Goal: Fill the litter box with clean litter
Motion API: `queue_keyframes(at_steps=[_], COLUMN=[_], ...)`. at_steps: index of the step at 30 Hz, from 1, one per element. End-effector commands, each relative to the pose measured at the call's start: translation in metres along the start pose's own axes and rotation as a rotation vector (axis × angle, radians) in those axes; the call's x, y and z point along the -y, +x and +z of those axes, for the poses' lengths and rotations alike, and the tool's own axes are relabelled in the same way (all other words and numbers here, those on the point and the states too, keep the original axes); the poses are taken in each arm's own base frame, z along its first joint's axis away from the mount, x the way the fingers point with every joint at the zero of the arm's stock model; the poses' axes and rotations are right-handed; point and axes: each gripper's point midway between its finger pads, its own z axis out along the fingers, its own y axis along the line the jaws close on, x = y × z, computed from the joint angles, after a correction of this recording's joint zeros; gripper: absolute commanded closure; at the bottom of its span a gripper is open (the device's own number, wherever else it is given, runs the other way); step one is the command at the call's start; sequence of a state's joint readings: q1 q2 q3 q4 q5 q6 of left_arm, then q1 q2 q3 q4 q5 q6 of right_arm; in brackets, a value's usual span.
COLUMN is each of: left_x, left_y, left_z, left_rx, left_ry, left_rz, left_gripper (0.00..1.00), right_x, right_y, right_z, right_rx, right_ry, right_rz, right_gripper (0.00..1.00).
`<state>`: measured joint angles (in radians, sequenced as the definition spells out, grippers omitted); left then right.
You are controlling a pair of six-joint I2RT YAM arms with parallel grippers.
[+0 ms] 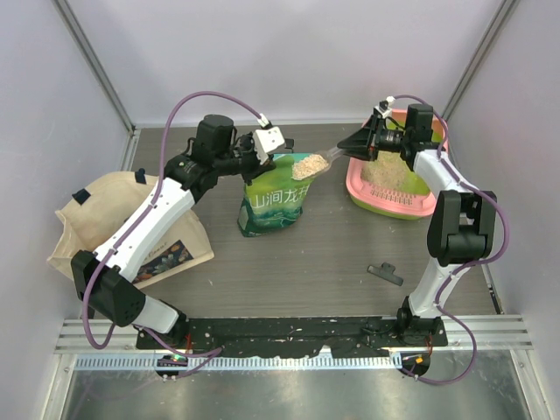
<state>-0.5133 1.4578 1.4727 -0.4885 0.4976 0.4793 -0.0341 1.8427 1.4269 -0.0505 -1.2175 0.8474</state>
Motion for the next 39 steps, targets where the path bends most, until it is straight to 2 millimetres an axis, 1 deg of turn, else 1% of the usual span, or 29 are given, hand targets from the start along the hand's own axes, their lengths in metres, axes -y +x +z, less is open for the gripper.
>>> queue_keyframes(at_steps=[1,2,3,4,5,6,22,31,39], left_x=[-0.017,-0.017,-0.017,-0.017,-0.017,-0.017,-0.017,-0.017,-0.017], left_y=[-0.047,-0.046,-0.046,-0.047,-0.046,-0.046,-0.042,-0.042,-0.040], left_z=[-0.018,-0.017,-0.017,-0.017,-0.017,-0.017,-0.018,-0.018,-0.016], left_rx=[0.132,0.130,0.130,0.130,0.128,0.127,0.108,0.108,0.103], left_ry=[-0.065,-0.066,-0.064,-0.066,-0.065,-0.064,-0.065,-0.069,-0.063], left_rz=[0.079,0.078,0.078,0.078,0.077,0.076,0.088,0.093,0.090], left_gripper=[1.00,1.00,1.00,1.00,1.00,1.00,1.00,1.00,1.00], right_x=[0.000,-0.007,-0.010,-0.008,-0.016,-0.017,-0.026,-0.030,-0.032], right_y=[-0.002,-0.006,-0.007,-0.003,-0.007,-0.006,-0.004,-0.009,-0.007], right_z=[-0.003,-0.002,-0.002,-0.002,-0.001,-0.001,-0.004,-0.012,-0.015], right_rx=[0.036,0.052,0.056,0.053,0.068,0.066,0.046,0.060,0.061], right_ry=[0.036,0.005,-0.016,-0.032,-0.070,-0.076,-0.103,-0.105,-0.106], right_rz=[-0.063,-0.050,-0.046,-0.022,-0.064,-0.031,-0.063,-0.071,-0.068], right_gripper=[0.99,0.99,0.99,0.99,0.99,0.99,0.99,0.99,0.99])
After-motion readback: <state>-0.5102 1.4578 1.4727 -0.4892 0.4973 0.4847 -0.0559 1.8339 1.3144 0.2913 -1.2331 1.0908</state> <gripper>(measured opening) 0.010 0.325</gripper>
